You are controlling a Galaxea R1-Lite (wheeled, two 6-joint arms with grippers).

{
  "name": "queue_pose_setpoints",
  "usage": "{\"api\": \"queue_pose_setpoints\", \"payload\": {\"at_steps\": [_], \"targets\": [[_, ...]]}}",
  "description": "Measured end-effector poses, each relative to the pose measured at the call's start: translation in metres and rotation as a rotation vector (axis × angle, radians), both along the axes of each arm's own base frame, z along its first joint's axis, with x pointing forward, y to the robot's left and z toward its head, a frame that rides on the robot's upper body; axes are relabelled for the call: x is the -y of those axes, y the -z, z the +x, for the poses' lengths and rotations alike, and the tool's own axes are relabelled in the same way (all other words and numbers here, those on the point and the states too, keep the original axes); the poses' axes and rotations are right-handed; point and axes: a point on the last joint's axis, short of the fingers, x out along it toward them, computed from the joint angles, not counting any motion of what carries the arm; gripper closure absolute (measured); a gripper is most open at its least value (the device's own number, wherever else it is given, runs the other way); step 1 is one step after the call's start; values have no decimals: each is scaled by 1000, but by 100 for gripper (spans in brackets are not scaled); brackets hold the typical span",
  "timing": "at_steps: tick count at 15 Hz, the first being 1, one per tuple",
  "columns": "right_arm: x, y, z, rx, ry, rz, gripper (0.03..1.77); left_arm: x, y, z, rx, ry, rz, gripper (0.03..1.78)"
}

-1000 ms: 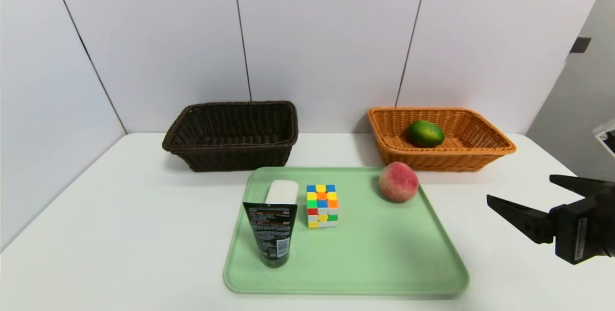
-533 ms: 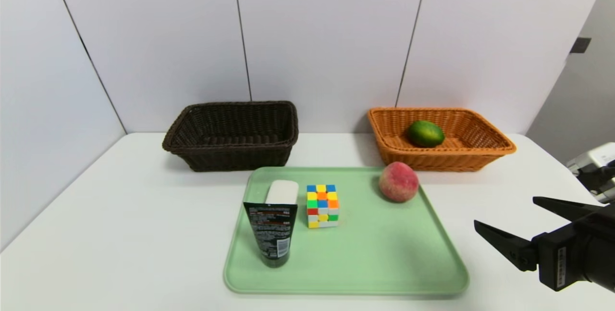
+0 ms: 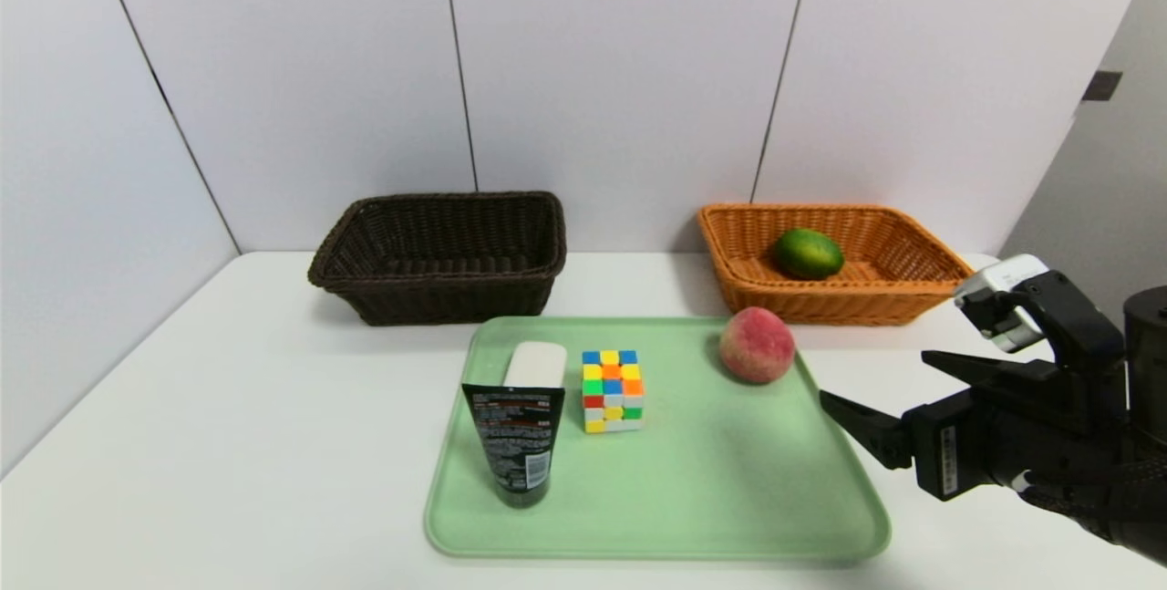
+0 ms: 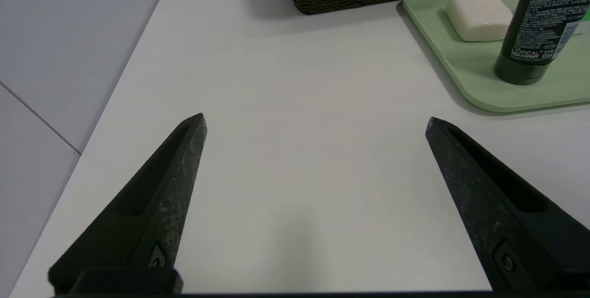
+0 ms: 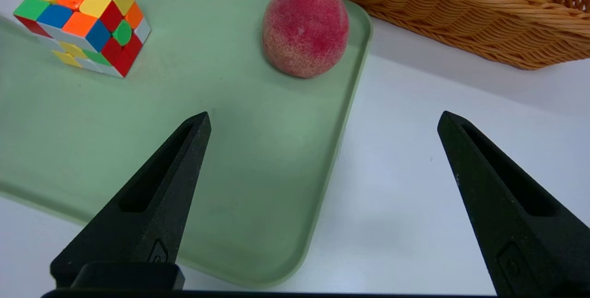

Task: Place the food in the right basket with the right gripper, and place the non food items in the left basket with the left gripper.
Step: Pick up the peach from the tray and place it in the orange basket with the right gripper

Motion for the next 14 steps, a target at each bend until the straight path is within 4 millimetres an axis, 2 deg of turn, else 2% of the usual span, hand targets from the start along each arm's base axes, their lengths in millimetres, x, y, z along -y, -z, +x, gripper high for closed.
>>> {"api": "queue_pose_setpoints", "payload": {"at_steps": [14], "targets": [[-11, 69, 18, 112, 11, 96, 10, 0, 1, 0, 1, -1, -1, 12]]}}
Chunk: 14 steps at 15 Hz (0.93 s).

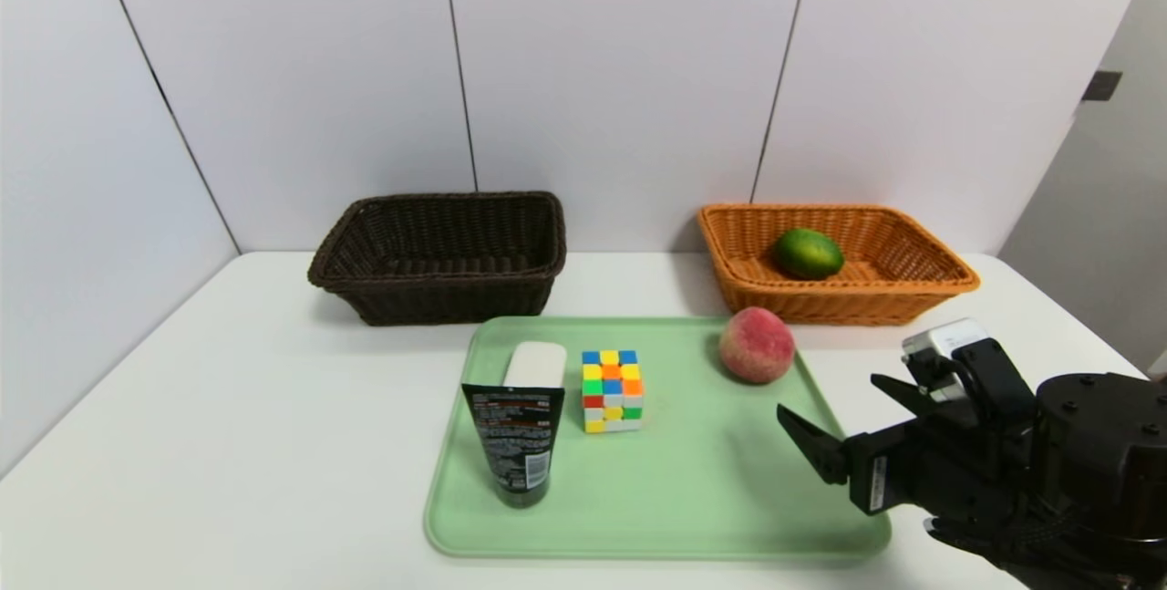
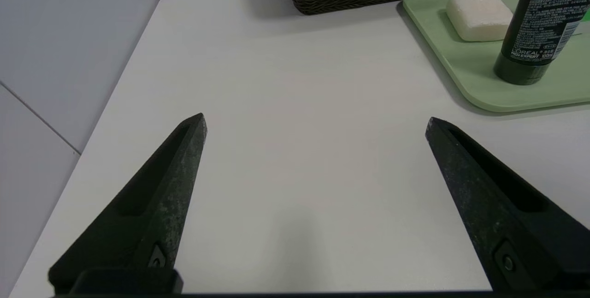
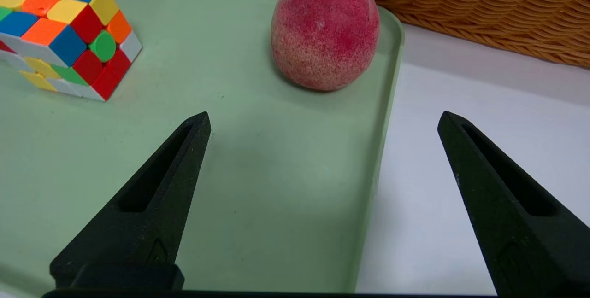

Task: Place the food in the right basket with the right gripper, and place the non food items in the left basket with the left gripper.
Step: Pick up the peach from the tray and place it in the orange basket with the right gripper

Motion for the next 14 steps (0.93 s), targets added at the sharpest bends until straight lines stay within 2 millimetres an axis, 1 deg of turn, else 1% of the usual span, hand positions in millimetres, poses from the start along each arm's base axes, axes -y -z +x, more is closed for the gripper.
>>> {"api": "queue_pose_setpoints", "payload": {"at_steps": [3, 6, 9, 14], "targets": [[-4, 15, 8, 65, 18, 36, 10, 0, 0, 0, 1, -1, 0, 12], [-7, 26, 16, 60, 52, 31, 10, 0, -1, 0, 3, -1, 0, 12], [-9, 32, 27, 48, 74, 36, 10, 0, -1, 0, 3, -1, 0, 12], [-15, 35, 44, 59, 92, 46, 10, 0, -1, 0, 4, -3, 0, 12]]}}
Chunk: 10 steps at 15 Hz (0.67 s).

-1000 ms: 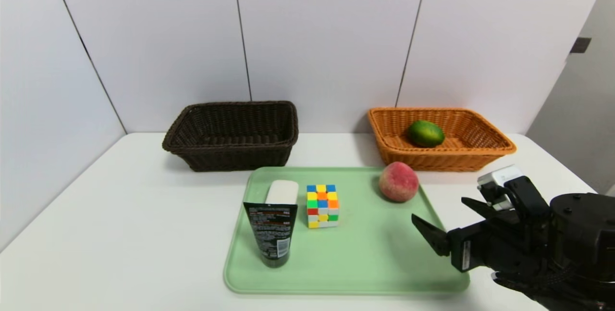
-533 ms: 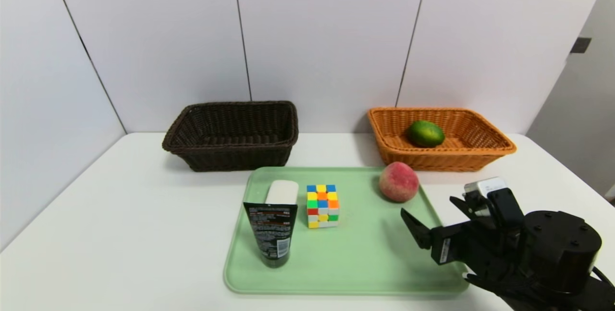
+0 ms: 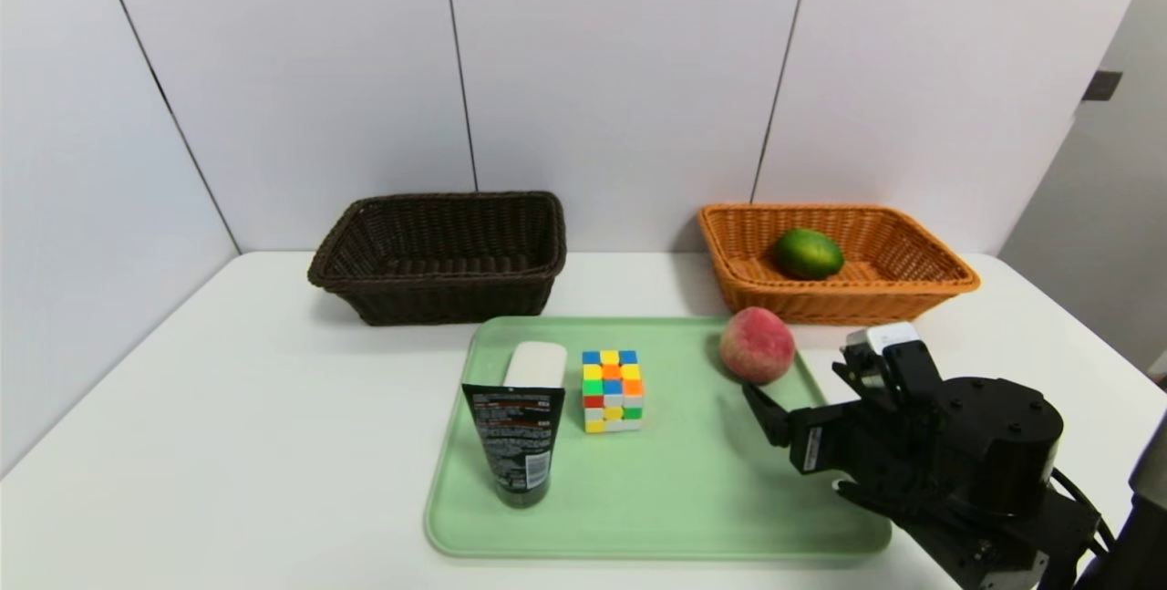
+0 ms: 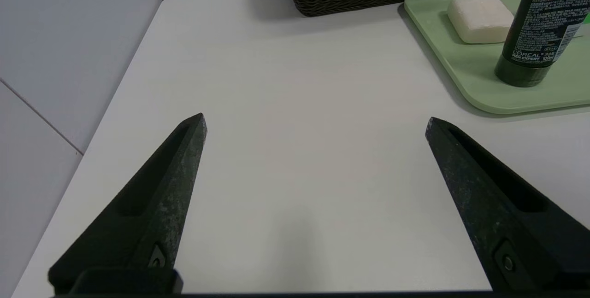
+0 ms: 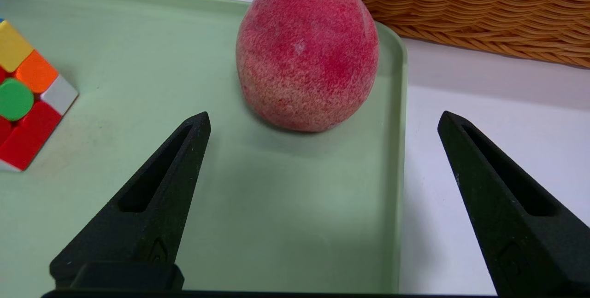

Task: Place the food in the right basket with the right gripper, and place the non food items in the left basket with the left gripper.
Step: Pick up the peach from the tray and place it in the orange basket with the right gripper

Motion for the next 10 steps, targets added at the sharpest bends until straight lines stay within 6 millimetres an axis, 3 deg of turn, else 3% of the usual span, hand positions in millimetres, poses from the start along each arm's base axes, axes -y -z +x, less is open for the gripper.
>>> {"api": "queue_pose_setpoints", "payload": {"at_steps": [10], "targets": [[-5, 10, 26, 5, 30, 0, 10, 0, -2, -1, 8, 0, 0, 12]]}}
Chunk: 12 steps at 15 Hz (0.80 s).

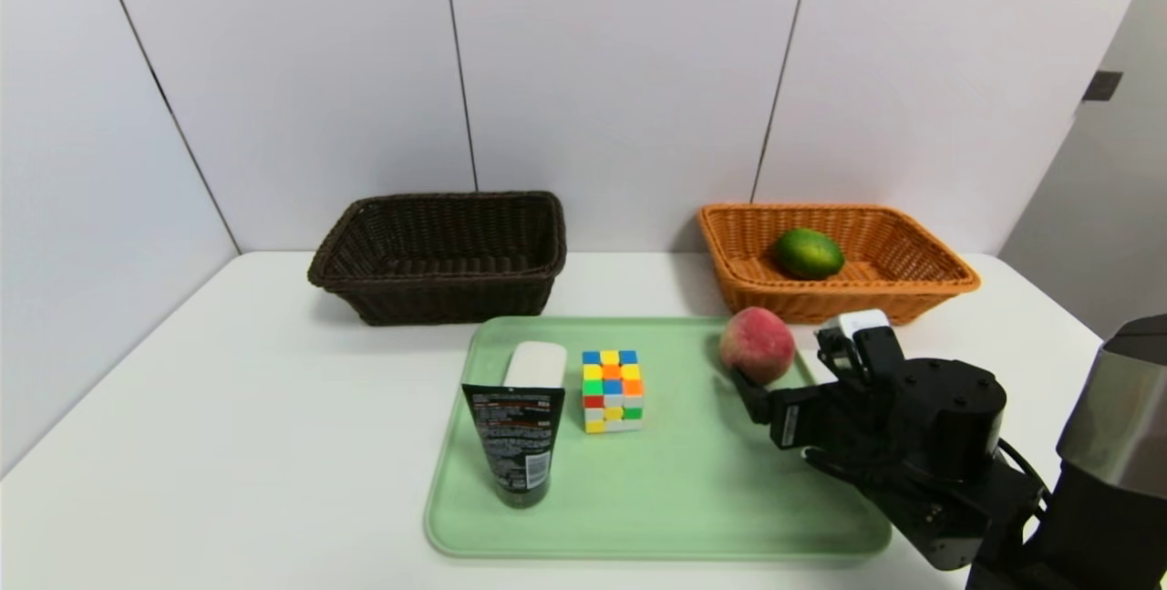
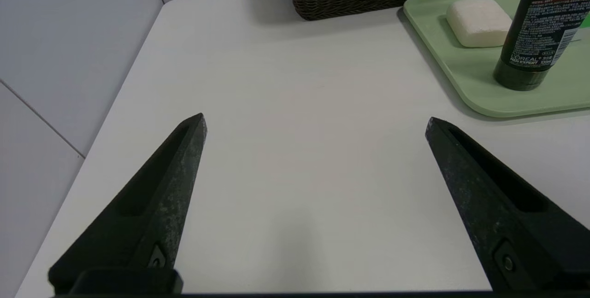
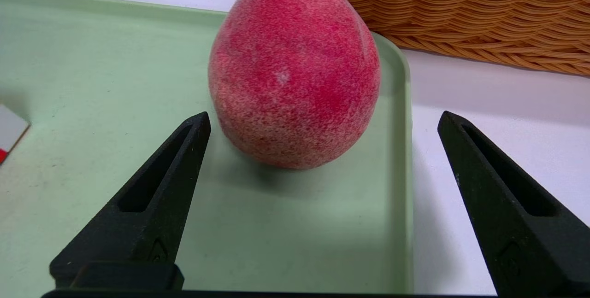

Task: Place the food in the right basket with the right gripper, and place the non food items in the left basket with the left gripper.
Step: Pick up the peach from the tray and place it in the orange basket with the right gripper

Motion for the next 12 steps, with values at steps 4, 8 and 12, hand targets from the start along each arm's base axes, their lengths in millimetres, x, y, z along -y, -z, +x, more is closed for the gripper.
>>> {"api": "queue_pose_setpoints", "payload": {"at_steps": [4, 8, 12], "targets": [[-3, 4, 6, -2, 0, -2, 10, 0, 0, 0, 1, 1, 0, 12], [-6, 7, 13, 1, -2, -4, 10, 0, 0, 0, 0, 2, 0, 12], [-11, 11, 21, 8, -3, -4, 10, 0, 0, 0, -1, 2, 1, 12]]}}
